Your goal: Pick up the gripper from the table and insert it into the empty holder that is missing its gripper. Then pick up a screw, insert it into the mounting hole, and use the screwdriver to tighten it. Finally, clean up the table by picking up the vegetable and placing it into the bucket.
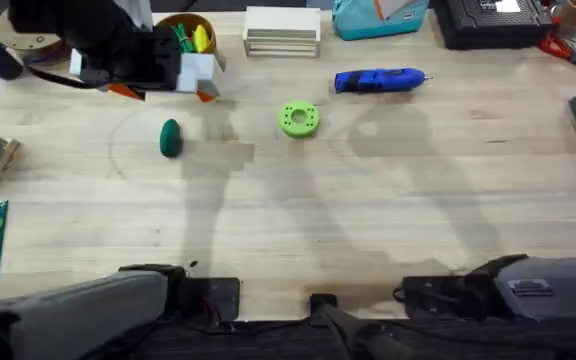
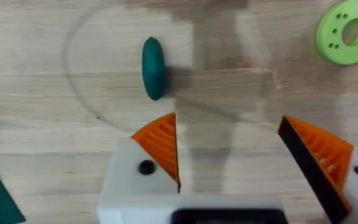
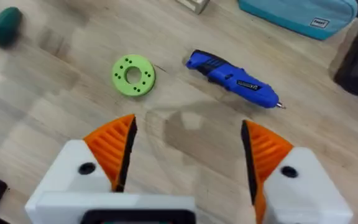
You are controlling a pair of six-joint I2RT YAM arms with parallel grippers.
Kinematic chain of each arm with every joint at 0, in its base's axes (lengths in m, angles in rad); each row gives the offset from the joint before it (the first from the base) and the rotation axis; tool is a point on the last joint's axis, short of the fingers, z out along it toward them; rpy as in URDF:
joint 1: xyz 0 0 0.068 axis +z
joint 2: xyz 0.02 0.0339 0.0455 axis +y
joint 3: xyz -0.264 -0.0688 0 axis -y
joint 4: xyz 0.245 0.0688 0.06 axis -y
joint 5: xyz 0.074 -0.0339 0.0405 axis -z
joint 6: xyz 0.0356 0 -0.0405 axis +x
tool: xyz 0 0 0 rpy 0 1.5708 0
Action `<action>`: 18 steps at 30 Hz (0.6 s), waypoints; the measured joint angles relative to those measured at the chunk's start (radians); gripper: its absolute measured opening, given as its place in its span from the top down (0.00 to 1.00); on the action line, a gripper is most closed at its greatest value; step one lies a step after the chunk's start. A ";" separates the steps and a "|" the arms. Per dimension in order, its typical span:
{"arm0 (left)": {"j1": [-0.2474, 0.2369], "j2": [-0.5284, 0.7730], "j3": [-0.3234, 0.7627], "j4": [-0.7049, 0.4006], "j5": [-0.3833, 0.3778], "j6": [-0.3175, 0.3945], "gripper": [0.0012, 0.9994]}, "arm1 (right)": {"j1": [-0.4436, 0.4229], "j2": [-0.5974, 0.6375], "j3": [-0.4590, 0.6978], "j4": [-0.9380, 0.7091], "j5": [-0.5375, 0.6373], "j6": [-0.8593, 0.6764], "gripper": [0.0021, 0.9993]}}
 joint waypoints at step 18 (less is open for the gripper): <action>0.036 0.285 0.000 0.038 -0.057 0.031 0.01 | 0.000 0.000 0.000 0.000 0.000 0.000 0.09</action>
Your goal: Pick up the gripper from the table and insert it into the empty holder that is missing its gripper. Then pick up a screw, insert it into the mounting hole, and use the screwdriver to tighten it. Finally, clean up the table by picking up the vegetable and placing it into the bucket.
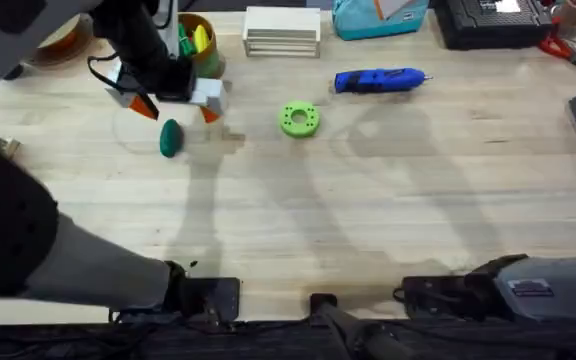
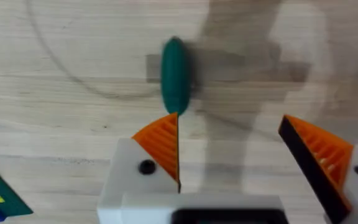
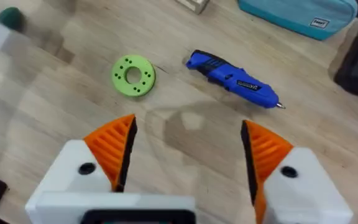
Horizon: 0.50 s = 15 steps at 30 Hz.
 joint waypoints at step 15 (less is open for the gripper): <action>0.171 0.051 -0.053 0.107 0.008 0.003 0.01 | 0.000 0.000 0.000 0.000 0.000 0.000 0.09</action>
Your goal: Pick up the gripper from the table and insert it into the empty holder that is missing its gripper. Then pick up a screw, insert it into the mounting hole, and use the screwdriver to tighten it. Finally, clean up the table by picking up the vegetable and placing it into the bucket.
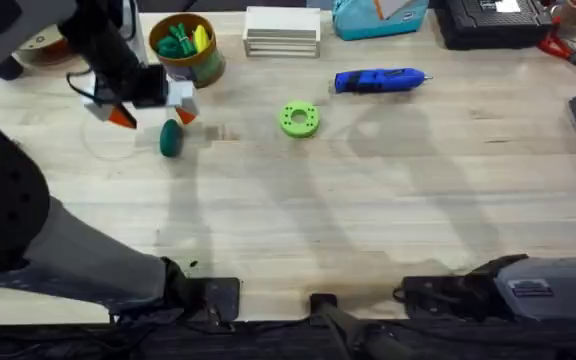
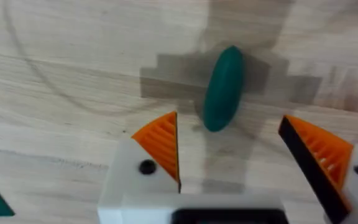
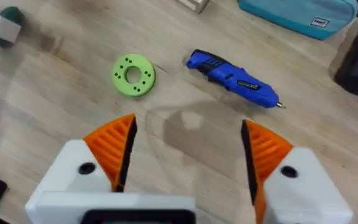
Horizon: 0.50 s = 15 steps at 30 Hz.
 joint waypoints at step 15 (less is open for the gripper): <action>0.016 0.022 -0.137 0.195 0.014 0.009 0.01 | 0.000 0.000 0.000 0.011 0.000 0.000 0.09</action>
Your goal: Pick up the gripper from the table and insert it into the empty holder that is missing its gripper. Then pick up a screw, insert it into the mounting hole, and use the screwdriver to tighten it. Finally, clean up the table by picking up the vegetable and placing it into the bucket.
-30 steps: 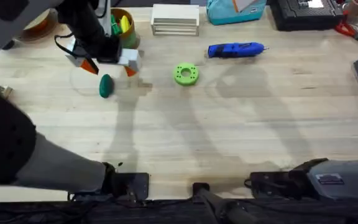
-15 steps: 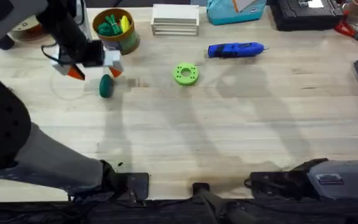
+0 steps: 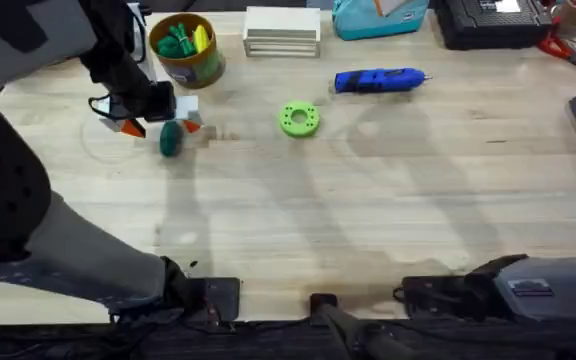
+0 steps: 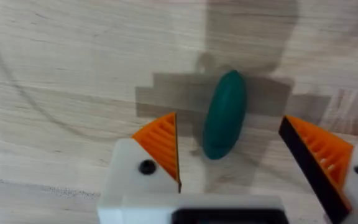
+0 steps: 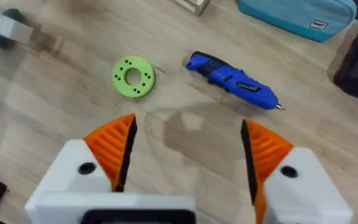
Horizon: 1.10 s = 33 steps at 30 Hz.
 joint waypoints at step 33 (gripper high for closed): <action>-0.005 0.077 0.010 -0.065 0.032 0.009 0.98 | 0.000 0.000 0.000 -0.004 0.003 -0.003 0.09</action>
